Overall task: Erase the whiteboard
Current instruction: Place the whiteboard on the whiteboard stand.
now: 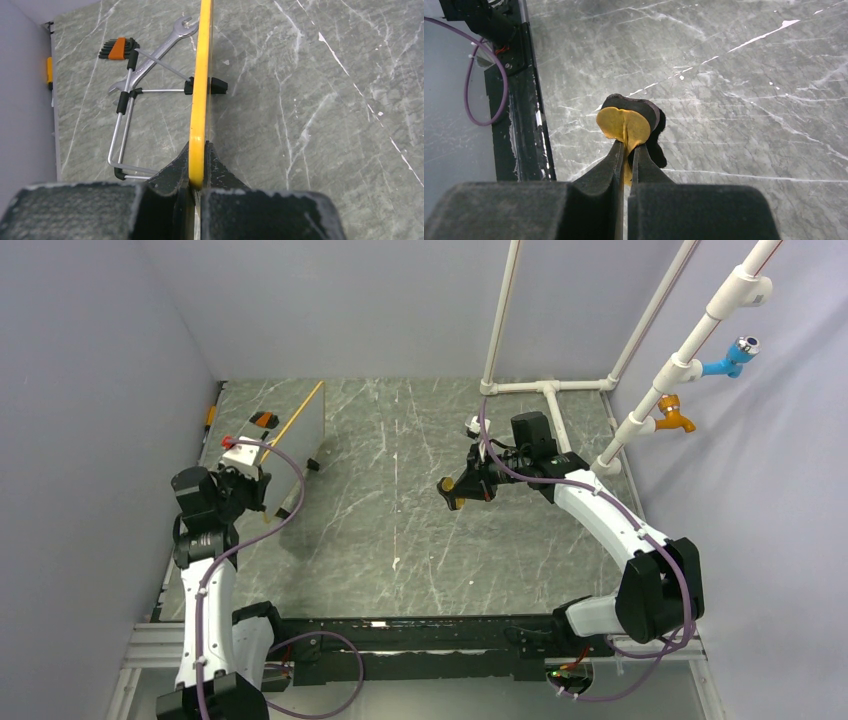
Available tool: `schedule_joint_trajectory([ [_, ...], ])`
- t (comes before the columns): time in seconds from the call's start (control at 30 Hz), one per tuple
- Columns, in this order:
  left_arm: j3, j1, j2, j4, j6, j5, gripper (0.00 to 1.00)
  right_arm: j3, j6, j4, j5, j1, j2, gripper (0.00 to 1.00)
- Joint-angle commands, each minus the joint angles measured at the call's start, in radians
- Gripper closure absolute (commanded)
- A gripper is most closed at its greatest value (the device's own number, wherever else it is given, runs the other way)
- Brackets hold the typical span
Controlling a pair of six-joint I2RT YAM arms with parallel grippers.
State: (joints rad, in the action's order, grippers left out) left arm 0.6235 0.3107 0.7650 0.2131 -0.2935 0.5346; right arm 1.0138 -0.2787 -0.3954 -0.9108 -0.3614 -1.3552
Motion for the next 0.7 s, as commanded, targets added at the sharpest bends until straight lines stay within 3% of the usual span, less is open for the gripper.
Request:
schedule_joint_trajectory([
  [0.0,-0.005,0.014,0.004,-0.126,-0.036,-0.076,1.0,-0.001,-0.026,0.022,-0.042,0.002,0.025,1.0],
  [0.67,-0.071,0.025,0.012,-0.17,-0.049,-0.189,0.98,-0.004,-0.022,0.025,-0.048,0.002,0.045,1.0],
])
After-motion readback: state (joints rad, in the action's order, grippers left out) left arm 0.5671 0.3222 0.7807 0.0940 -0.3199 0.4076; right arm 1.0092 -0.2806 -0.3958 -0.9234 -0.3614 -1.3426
